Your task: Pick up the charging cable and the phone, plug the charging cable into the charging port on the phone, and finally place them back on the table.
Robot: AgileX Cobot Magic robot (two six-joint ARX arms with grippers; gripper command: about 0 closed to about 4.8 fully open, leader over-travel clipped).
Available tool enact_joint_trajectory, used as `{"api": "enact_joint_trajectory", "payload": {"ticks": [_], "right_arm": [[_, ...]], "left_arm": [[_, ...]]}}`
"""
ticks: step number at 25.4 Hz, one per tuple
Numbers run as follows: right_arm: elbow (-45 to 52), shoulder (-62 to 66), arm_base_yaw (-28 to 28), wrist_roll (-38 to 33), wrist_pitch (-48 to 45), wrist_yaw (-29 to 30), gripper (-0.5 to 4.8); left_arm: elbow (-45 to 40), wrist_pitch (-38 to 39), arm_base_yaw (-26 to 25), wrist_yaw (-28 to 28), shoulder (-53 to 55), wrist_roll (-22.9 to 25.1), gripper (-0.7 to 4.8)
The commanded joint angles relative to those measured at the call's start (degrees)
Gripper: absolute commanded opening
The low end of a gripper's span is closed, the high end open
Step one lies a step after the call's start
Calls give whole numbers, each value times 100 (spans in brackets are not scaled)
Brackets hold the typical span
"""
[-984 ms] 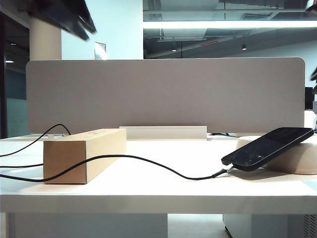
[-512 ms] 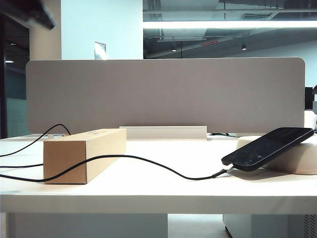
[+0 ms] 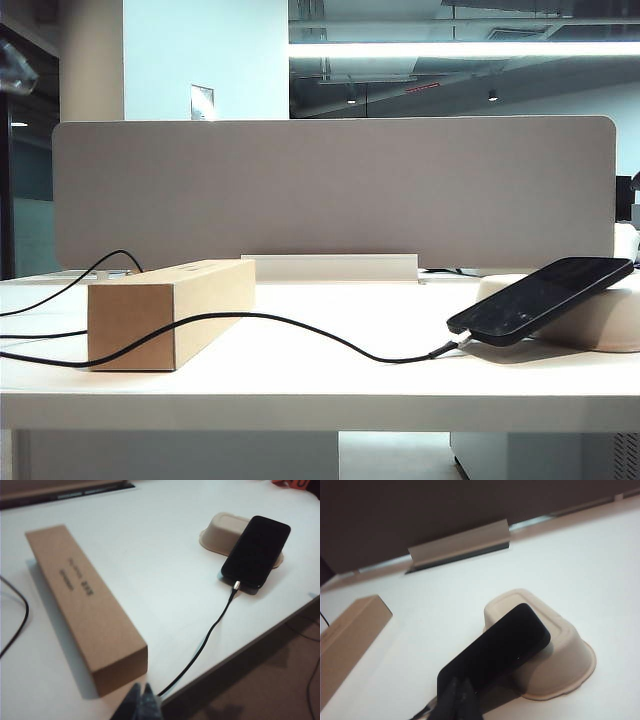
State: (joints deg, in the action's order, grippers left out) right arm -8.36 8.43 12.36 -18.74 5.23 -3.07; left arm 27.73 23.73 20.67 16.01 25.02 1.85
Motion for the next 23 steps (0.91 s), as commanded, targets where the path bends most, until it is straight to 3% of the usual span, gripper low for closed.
{"api": "enact_joint_trajectory", "payload": {"ticks": [1, 2, 10, 17, 23], "right_arm": [[264, -514, 9, -120, 122, -131, -1], [321, -634, 9, -120, 205, -138, -1], [529, -844, 17, -114, 313, -151, -1], [542, -844, 15, -68, 369, -151, -1], [643, -844, 15, -35, 514, -160, -1]], "left_arm": [[-271, -636, 2, -387, -317, -713, -6], [-356, -817, 2, -492, -374, -970, -6], [-1401, -1499, 50, -636, -726, -1088, -6], [-2092, -2124, 59, -741, -855, -1078, -6], [-2544, -2205, 57, -861, -852, -769, -6]]}}
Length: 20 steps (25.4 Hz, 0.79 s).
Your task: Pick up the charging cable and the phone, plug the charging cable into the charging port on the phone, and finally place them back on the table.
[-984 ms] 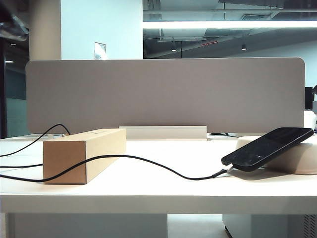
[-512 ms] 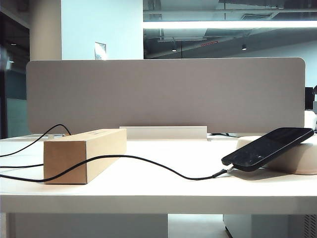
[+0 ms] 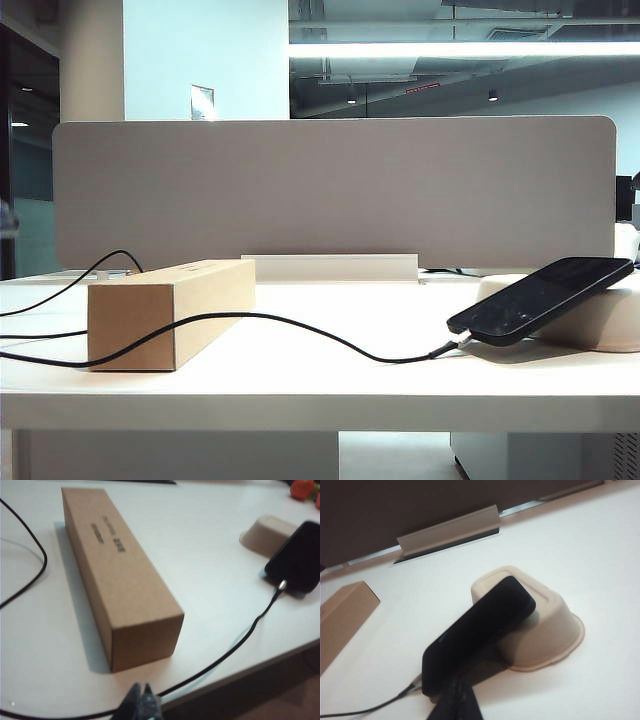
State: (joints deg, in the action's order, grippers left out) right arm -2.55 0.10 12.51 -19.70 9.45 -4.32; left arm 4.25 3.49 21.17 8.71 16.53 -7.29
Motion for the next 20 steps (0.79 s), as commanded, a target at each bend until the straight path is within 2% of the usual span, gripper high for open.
{"api": "enact_joint_trajectory", "payload": {"ticks": [1, 5, 10, 20], "right_arm": [[111, -11, 0, 61, 127, -35, -1], [212, -9, 0, 66, 149, -33, -1], [214, -11, 2, 63, 153, 39, -1], [214, -11, 0, 63, 146, 35, 0]], "left_arm": [[-310, -372, 7, -144, -7, 149, -6], [-380, -468, 2, -354, 0, 302, -6], [-380, -675, 0, -358, -2, 297, -6], [-380, -551, 0, -352, -2, 275, -6]]}}
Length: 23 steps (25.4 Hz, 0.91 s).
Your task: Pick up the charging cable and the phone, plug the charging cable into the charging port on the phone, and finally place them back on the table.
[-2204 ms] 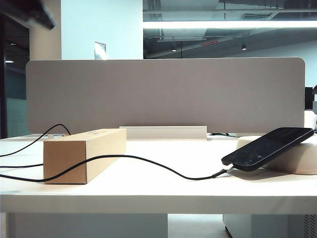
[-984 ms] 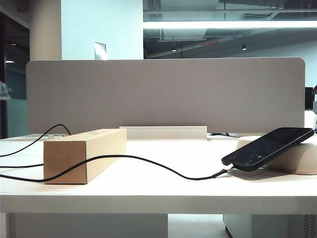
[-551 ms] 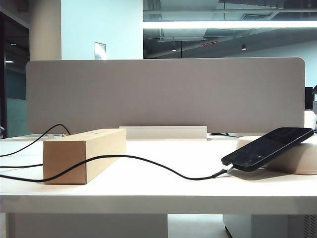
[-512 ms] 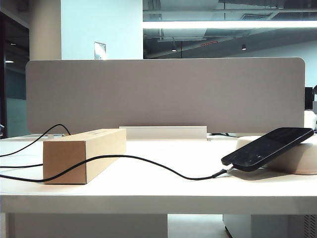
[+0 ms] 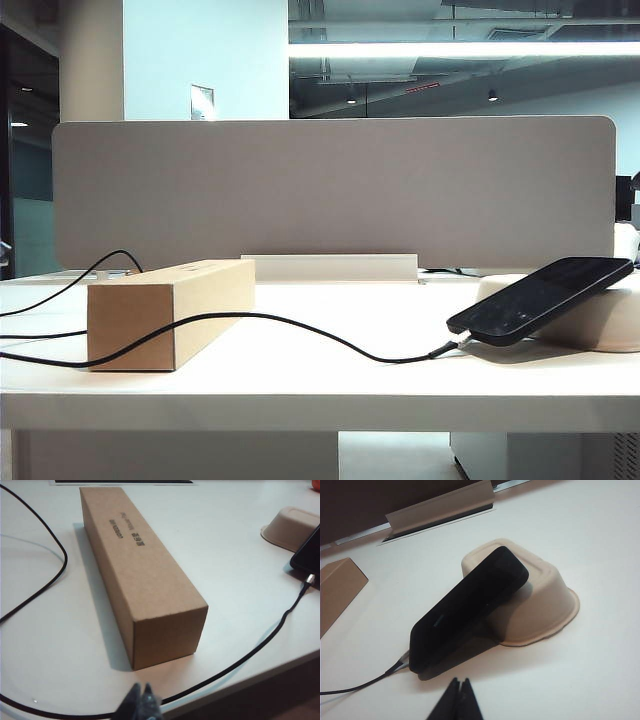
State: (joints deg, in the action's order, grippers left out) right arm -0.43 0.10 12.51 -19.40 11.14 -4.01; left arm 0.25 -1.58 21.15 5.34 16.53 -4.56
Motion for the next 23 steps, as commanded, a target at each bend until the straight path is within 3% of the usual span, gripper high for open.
{"api": "enact_joint_trajectory", "payload": {"ticks": [1, 7, 8, 17, 23], "right_arm": [[2, -11, 2, 33, -22, 4, 0], [2, -11, 0, 33, -22, 4, 0], [2, -11, 0, 33, -22, 4, 0], [2, -11, 0, 33, -24, 2, 0], [2, -11, 0, 33, -24, 2, 0]], "left_arm": [[20, -44, 2, -15, -2, 2, -6], [20, -22, -9, -26, -48, 52, -6], [22, -22, -111, -122, -164, 284, -5], [22, 87, -1414, -144, -1069, 363, -5], [22, 490, -1956, -103, -1537, 494, -5]]}}
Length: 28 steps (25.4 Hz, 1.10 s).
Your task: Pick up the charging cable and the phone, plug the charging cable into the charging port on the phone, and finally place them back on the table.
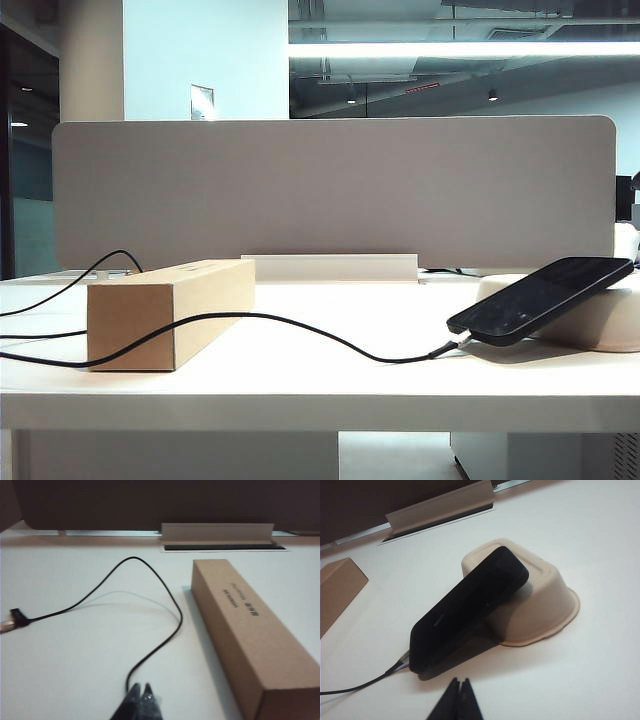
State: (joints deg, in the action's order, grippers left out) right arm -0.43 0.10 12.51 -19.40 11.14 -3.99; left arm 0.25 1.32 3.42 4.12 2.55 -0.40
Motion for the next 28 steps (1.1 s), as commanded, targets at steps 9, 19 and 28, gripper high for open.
{"api": "enact_joint_trajectory", "payload": {"ticks": [9, 19, 28], "right_arm": [[2, -11, 0, 33, -24, 0, 0], [2, -11, 2, 33, -24, 0, 0], [2, -11, 2, 33, -24, 0, 0]], "left_arm": [[20, 297, -531, 17, -232, 195, -6], [20, 289, -525, -44, -232, 208, -5], [20, 289, -525, -24, -232, 190, -5]]}}
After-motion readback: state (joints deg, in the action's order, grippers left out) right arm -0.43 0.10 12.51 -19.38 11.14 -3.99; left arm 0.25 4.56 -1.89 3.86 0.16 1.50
